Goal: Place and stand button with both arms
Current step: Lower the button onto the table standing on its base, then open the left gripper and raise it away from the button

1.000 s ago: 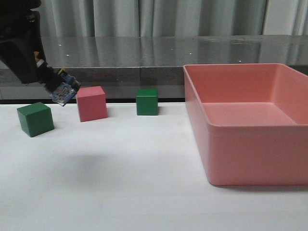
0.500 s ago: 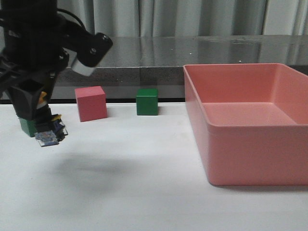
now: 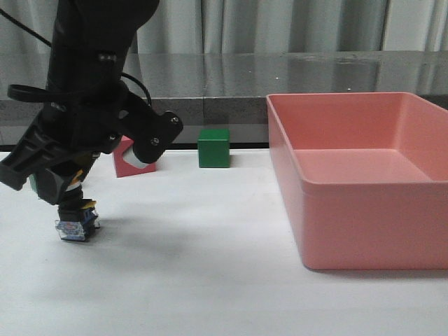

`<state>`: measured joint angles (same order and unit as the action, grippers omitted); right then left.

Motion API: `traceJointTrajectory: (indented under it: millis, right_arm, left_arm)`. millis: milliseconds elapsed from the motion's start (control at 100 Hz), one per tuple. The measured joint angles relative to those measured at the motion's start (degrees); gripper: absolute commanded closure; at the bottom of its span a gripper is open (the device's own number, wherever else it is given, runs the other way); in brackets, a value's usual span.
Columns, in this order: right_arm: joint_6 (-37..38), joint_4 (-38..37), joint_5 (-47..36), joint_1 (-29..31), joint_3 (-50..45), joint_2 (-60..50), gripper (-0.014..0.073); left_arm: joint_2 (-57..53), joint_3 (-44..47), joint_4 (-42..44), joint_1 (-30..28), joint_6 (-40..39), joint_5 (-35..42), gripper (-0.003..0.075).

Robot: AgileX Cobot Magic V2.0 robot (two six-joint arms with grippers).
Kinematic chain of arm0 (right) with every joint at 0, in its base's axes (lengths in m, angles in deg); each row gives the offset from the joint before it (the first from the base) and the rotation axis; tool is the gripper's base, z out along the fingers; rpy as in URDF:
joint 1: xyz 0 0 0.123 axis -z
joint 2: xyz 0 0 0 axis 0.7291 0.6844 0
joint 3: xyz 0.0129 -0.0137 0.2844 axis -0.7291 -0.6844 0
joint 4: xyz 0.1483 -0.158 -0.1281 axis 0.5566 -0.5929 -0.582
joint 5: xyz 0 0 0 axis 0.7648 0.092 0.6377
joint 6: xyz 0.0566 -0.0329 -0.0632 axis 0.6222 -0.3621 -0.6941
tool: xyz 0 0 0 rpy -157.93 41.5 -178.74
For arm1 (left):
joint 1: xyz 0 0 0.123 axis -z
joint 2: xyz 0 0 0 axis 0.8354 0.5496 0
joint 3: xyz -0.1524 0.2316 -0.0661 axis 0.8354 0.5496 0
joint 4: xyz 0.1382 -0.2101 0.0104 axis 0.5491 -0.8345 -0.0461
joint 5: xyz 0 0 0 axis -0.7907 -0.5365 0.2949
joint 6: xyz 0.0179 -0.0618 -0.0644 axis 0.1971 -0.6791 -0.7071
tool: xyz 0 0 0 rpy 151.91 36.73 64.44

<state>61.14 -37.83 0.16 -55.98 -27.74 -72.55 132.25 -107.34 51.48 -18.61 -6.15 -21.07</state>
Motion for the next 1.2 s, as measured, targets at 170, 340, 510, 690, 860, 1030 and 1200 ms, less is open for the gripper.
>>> traceJointTrajectory:
  millis: [170,340,510,690,860,1030,1200]
  right_arm:
    - [0.0,0.0,0.0,0.0,0.0,0.0,0.0655]
    - [0.0,0.0,0.0,0.0,0.0,0.0,0.0655]
    - [0.0,0.0,0.0,0.0,0.0,0.0,0.0655]
    - [0.0,0.0,0.0,0.0,0.0,0.0,0.0655]
    - [0.0,0.0,0.0,0.0,0.0,0.0,0.0655]
    - [0.0,0.0,0.0,0.0,0.0,0.0,0.0655]
    - [0.0,0.0,0.0,0.0,0.0,0.0,0.0655]
  left_arm:
    - [0.0,0.0,0.0,0.0,0.0,0.0,0.0500]
    - [0.0,0.0,-0.2,0.0,0.0,0.8,0.0283]
    - [0.0,-0.1,-0.2,0.0,0.0,1.3,0.0253]
    - [0.0,-0.1,-0.2,0.0,0.0,0.2,0.0253]
    - [-1.2,-0.1,-0.2,-0.1,0.0,-2.2,0.0258]
    - [-6.0,-0.1,-1.1,-2.5,0.0,-2.5,0.0265]
    - [-12.1,-0.1,-1.3,-7.5,-2.2,-3.2,0.0503]
